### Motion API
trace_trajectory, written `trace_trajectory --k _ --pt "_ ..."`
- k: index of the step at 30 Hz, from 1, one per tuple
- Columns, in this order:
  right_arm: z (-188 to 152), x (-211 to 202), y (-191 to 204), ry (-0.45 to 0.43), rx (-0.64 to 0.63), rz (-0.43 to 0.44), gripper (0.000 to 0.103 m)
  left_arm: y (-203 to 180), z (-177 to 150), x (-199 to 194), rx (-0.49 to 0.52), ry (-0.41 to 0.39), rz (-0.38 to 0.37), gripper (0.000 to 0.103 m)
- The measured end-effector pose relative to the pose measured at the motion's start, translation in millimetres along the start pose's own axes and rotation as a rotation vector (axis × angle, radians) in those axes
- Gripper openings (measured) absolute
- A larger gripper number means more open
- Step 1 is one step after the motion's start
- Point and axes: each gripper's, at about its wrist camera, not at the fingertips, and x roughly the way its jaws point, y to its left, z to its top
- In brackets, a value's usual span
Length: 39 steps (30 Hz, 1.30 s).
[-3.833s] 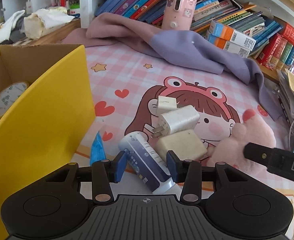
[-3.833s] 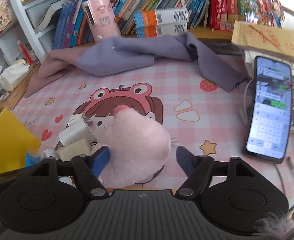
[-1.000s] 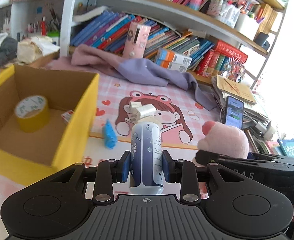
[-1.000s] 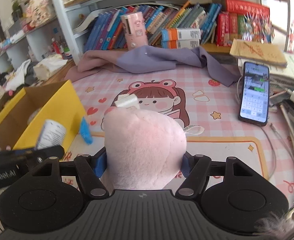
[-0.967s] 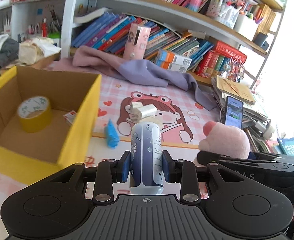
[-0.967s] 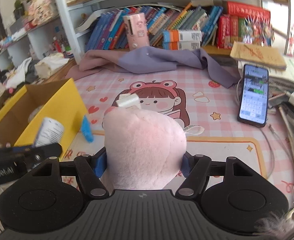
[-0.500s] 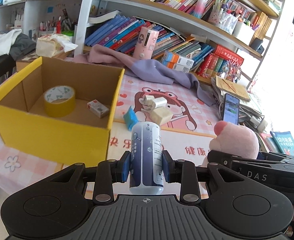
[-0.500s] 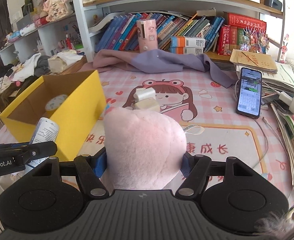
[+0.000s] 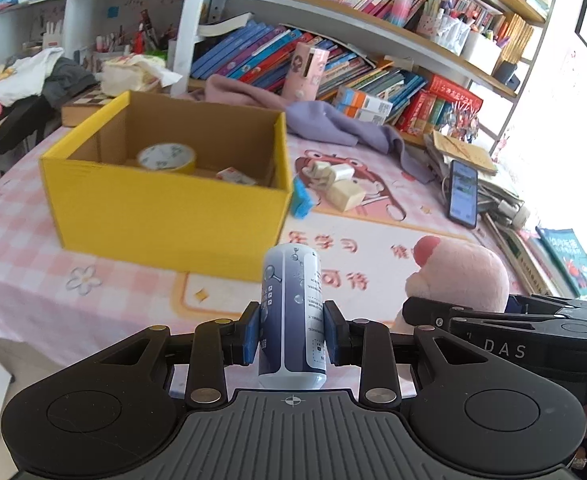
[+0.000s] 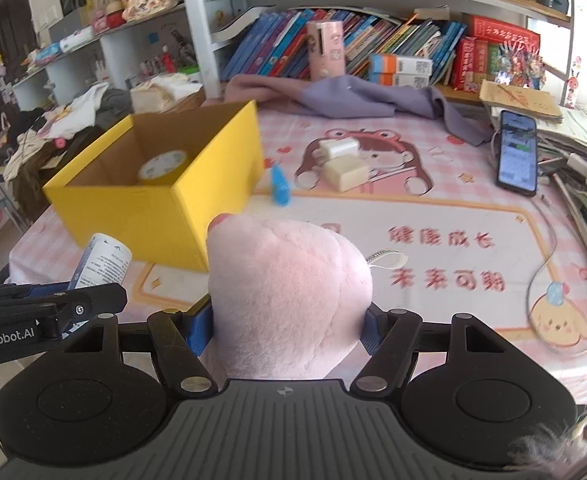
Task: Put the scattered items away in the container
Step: 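Lift and carry the white tube and plush pig over the yellow box with both tools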
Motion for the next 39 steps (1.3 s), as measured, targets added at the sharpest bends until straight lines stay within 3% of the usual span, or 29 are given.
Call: trace_trajectory --k 16,39 --pt "-6.8 3.9 61.7 0.039 -0.119 0.070 0.067 48.5 -15.5 -28.7 -0.085 -0.025 0.046 0.031" --pt "8.7 23.1 122.7 0.033 -0.248 0.225 0.067 92.8 -1.2 -51.3 -0.134 -0.086 0.162 0.031"
